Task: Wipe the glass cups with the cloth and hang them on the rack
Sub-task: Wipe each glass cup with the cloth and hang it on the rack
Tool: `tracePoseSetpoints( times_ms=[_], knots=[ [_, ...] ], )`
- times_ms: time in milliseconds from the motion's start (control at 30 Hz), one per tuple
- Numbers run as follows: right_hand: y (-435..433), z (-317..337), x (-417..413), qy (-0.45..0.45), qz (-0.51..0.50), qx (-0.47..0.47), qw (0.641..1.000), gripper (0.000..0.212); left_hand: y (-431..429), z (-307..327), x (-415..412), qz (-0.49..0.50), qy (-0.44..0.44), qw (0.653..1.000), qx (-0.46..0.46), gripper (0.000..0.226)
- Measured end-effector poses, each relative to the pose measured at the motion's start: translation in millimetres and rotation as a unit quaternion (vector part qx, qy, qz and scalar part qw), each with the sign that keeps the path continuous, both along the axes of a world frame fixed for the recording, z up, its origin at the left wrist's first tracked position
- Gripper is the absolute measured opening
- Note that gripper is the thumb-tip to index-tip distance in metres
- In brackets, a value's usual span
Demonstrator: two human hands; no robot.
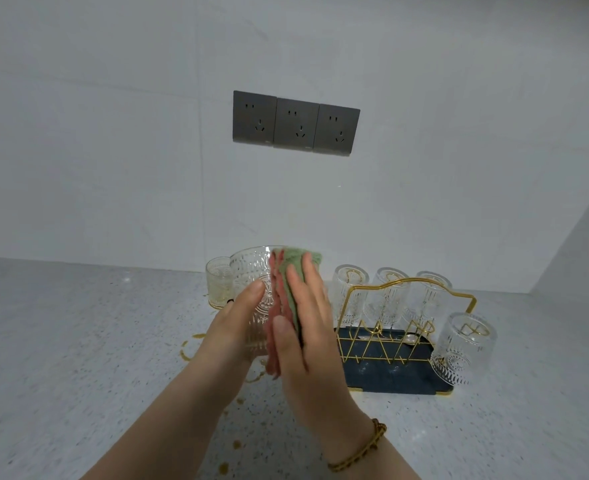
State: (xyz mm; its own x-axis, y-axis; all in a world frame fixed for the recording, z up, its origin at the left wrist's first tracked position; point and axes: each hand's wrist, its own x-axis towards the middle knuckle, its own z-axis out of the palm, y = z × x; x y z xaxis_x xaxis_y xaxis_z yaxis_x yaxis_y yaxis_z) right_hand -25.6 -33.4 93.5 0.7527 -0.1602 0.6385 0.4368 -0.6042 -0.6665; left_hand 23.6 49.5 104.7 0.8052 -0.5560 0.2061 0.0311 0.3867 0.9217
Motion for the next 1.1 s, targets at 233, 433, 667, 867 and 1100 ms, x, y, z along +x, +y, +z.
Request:
tracePoseSetpoints(
  times_ms=[233, 433, 667, 867, 1100],
  knots=[
    [-21, -8, 7, 0.137, 0.143, 0.338, 0.920, 0.056, 0, -11, 8, 0.029, 0.032, 0.997, 0.068, 0.080],
    [-21, -11, 3, 0.115, 0.077, 0.352, 0.926, 0.030, -3, -15, 11, 0.031, 0.037, 0.991, 0.122, 0.113],
    [-18, -6, 6, 0.090, -0.044, 0.189, 0.977, 0.046, -14, -19, 3, 0.111, 0.105, 0.982, 0.112, 0.055],
    [-3, -9, -1, 0.011, -0.049, 0.016, 0.999, 0.044, -9, -14, 1, 0.003, 0.070, 0.997, 0.032, 0.049],
    [-12, 9, -3, 0.090, 0.082, 0.233, 0.965, 0.030, -4, -5, -1, -0.019, 0.068, 0.997, -0.011, 0.034]
  ],
)
